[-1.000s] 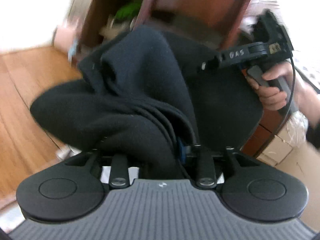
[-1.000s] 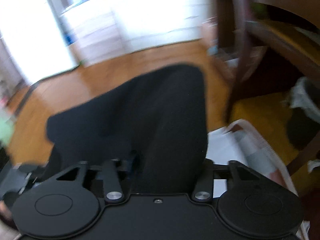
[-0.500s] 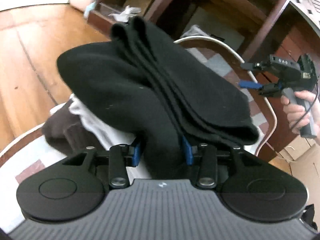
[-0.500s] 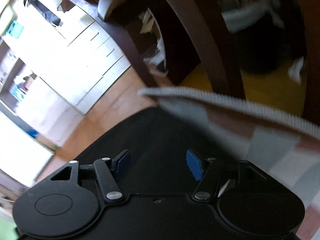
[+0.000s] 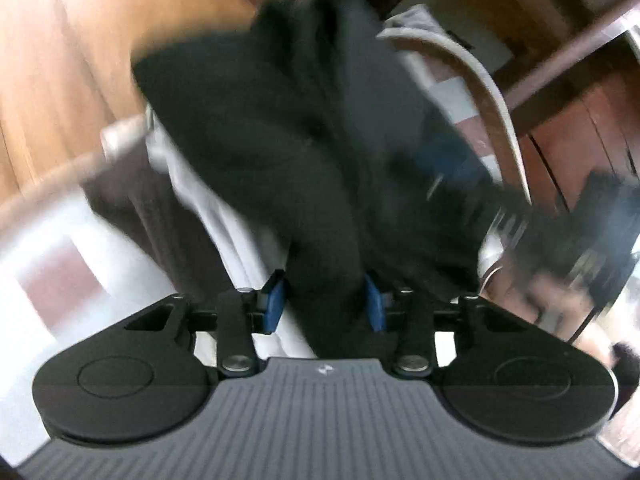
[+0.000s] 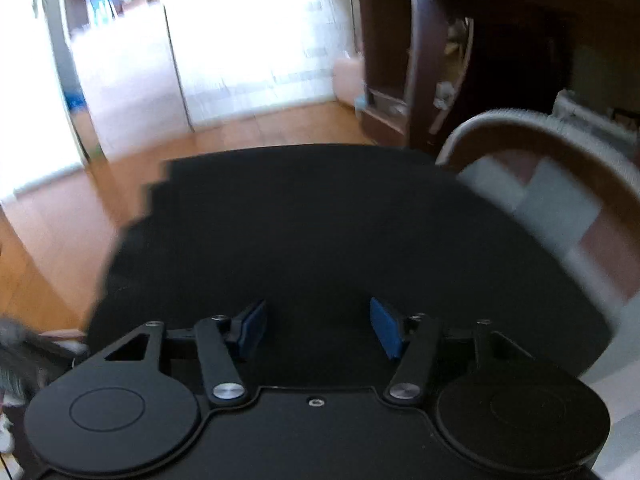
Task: Fold clothes
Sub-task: 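Lower the black garment onto the clothes stack and open both grippers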
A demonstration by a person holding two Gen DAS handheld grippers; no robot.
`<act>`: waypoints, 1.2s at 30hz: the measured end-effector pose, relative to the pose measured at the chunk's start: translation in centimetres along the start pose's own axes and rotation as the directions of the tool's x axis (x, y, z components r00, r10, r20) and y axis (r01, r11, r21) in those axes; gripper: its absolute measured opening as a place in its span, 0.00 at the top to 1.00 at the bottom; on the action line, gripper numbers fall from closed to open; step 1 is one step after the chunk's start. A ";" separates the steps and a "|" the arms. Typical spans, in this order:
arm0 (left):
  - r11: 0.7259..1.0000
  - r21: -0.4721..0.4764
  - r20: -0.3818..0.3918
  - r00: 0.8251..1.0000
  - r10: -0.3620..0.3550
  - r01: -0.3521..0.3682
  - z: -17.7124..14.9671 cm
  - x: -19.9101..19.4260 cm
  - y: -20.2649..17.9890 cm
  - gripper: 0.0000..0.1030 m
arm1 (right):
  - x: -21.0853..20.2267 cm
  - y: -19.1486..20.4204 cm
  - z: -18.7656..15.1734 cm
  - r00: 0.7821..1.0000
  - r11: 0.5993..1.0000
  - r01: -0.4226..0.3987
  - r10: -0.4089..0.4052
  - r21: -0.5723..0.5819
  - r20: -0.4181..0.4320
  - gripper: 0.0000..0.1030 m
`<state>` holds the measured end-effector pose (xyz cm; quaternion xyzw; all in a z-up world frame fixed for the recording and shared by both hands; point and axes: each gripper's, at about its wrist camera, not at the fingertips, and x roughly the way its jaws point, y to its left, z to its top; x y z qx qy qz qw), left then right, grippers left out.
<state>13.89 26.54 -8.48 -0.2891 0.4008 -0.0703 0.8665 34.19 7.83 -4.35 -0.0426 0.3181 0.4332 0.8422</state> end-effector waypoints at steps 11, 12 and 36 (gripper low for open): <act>0.796 0.513 0.327 0.931 0.165 -0.321 4.4 0.7 -7.9 0.60 | 0.5 5.4 -5.2 0.999 0.994 -0.047 0.047 -0.098 0.000 0.33; 0.783 0.508 0.306 0.925 0.225 -0.358 4.5 2.2 -7.2 0.63 | 0.3 5.1 -5.0 0.998 0.993 -0.058 0.057 -0.098 -0.010 0.33; 0.899 0.295 0.212 0.940 0.269 -0.323 5.4 4.0 1.5 0.67 | -1.0 -0.1 -3.5 0.989 0.985 0.144 -0.140 -0.092 0.045 0.30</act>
